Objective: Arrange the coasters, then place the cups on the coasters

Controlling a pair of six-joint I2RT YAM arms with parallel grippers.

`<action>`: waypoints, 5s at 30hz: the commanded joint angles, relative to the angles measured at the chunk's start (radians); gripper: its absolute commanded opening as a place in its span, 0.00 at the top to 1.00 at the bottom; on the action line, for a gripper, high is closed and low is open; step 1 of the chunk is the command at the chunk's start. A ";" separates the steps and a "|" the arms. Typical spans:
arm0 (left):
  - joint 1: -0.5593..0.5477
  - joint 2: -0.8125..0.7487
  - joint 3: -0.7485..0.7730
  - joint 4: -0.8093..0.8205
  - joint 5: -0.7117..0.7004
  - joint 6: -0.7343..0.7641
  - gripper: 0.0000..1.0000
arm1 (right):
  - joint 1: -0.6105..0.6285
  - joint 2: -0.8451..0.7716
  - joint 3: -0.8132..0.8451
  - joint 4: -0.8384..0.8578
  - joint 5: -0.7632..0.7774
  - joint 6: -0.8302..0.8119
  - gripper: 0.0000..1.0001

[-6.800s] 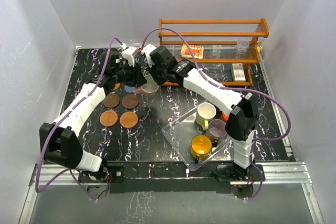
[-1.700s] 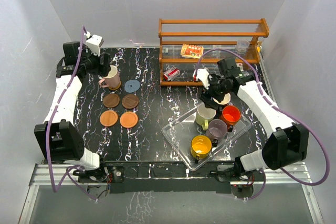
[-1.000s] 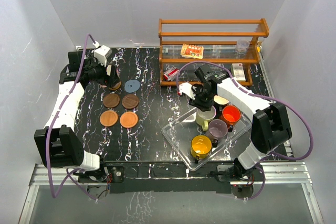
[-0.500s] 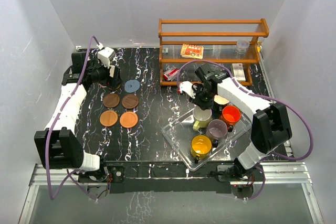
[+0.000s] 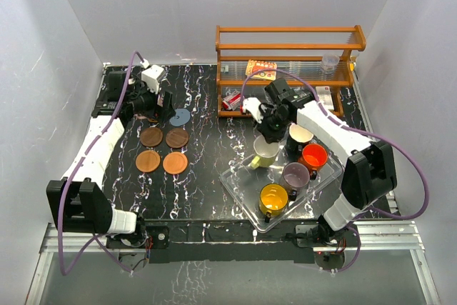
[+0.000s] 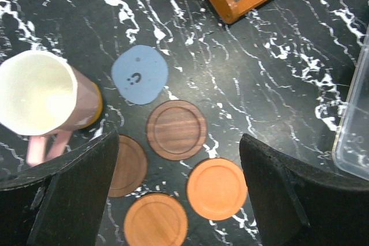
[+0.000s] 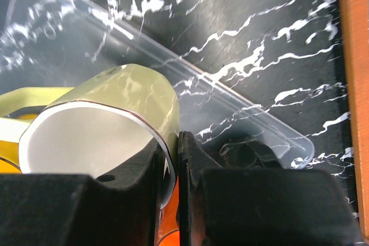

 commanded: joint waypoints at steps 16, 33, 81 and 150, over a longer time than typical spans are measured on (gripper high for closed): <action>-0.201 -0.012 0.160 0.057 0.021 -0.353 0.18 | 0.215 0.104 0.326 0.463 0.371 0.483 1.00; -0.274 0.069 0.100 0.156 -0.107 -0.393 0.38 | 0.304 0.232 0.496 0.419 0.565 0.602 1.00; -0.291 0.025 0.080 0.139 -0.187 -0.217 1.00 | 0.238 0.222 0.473 0.396 0.221 0.694 0.60; 0.289 0.107 -0.119 0.219 -0.151 -0.103 1.00 | -0.253 -0.289 -0.280 0.599 -0.380 0.344 0.31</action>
